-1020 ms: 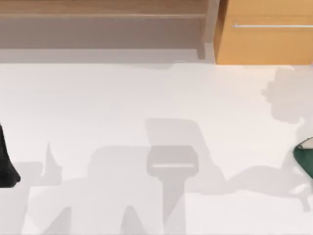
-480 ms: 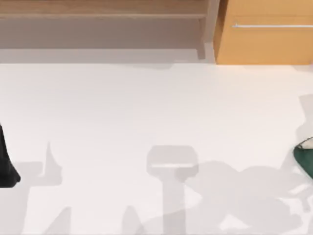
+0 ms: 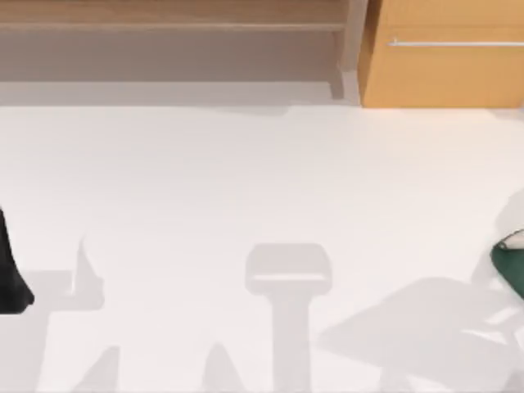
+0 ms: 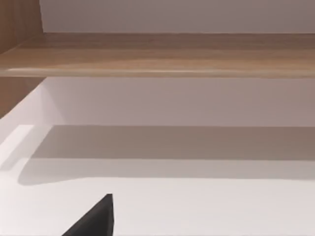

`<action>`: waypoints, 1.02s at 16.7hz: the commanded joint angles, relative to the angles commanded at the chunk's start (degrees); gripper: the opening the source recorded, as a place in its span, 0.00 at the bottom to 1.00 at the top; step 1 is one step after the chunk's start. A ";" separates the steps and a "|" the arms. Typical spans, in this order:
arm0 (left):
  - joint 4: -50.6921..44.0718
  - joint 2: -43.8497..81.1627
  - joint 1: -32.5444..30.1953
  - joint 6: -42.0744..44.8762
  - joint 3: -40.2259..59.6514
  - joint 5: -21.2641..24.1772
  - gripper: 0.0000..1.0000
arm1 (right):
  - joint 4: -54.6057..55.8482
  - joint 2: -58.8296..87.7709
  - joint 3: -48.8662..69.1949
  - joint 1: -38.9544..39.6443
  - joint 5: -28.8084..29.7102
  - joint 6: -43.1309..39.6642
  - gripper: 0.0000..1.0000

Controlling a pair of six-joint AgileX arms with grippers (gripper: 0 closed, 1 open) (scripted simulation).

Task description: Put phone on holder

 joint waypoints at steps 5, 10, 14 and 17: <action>0.00 0.00 0.00 0.00 0.00 0.00 1.00 | 0.65 -0.58 -3.46 -2.56 -4.34 -5.89 0.00; 0.00 0.00 0.00 0.00 0.00 0.00 1.00 | 0.59 -0.38 -3.30 -2.33 -4.25 -5.75 0.00; 0.00 0.00 0.00 0.00 0.00 0.00 1.00 | 1.78 -0.58 -3.93 -1.50 -3.58 -4.47 0.00; 0.00 0.00 0.00 0.00 0.00 0.00 1.00 | 4.61 -0.83 -4.84 0.72 -1.58 -1.21 0.00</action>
